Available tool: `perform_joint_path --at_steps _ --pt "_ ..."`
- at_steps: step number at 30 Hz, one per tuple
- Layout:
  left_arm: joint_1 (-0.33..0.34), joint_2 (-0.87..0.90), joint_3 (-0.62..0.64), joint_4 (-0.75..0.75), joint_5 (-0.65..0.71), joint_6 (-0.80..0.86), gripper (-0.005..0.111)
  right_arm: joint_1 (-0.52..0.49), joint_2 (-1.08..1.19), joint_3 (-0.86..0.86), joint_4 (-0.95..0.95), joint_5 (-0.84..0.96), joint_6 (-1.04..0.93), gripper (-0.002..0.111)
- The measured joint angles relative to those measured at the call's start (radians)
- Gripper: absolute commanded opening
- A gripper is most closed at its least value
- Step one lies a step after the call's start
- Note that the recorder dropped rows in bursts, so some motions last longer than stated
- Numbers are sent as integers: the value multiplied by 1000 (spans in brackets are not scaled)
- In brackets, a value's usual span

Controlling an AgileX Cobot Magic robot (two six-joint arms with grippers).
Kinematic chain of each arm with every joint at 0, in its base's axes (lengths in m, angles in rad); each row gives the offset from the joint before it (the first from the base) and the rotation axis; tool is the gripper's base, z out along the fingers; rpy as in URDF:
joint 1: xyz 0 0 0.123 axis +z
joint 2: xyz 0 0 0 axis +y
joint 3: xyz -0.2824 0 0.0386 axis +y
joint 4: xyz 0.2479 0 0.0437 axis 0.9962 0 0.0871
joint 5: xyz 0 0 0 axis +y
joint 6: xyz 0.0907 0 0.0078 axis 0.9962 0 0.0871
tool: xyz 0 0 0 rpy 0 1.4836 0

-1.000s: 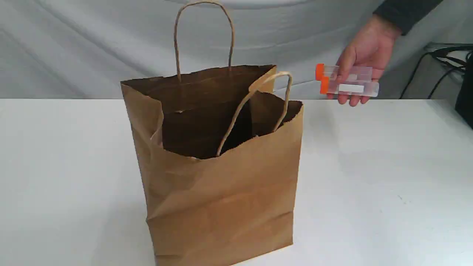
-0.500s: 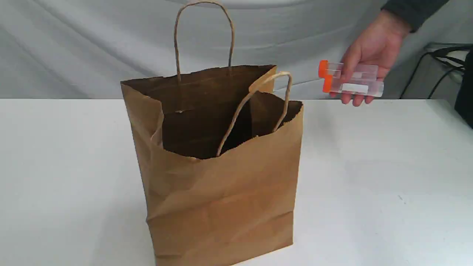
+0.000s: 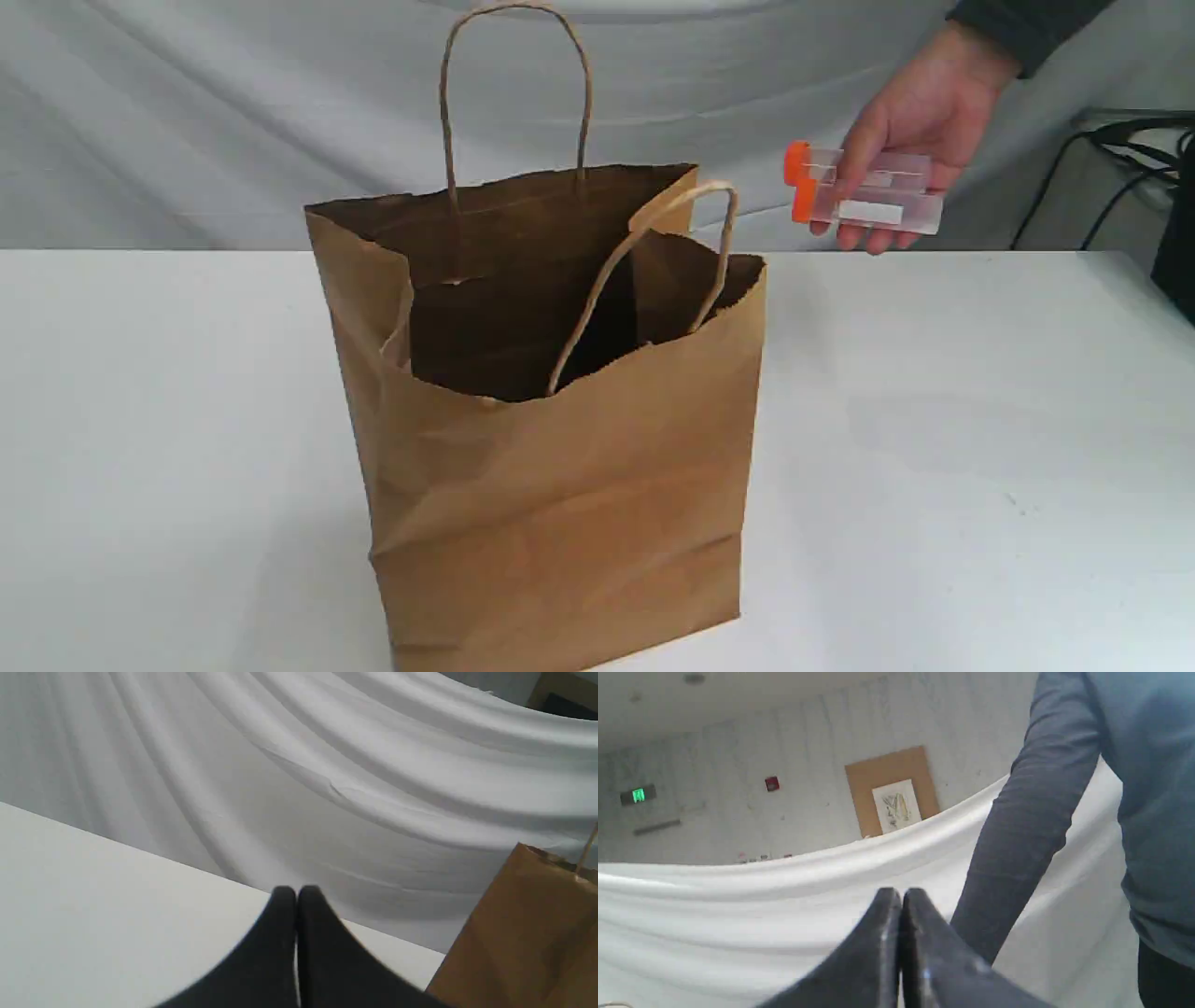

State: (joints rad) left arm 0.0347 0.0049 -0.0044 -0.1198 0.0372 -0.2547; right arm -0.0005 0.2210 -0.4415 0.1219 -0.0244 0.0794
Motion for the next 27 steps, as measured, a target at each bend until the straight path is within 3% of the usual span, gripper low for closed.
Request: perform_joint_path --at_steps 7,17,22,27 --pt "0 0 0 0 -1 0 0 116 293 -276 -46 193 -132 0" --pt "0 0 0 0 -1 0 0 403 692 -623 73 624 -638 0" --pt "0 0 0 0 -1 0 0 428 807 -712 177 807 -767 0" --pt "0 0 0 0 -1 0 0 430 874 -718 357 863 -889 0"
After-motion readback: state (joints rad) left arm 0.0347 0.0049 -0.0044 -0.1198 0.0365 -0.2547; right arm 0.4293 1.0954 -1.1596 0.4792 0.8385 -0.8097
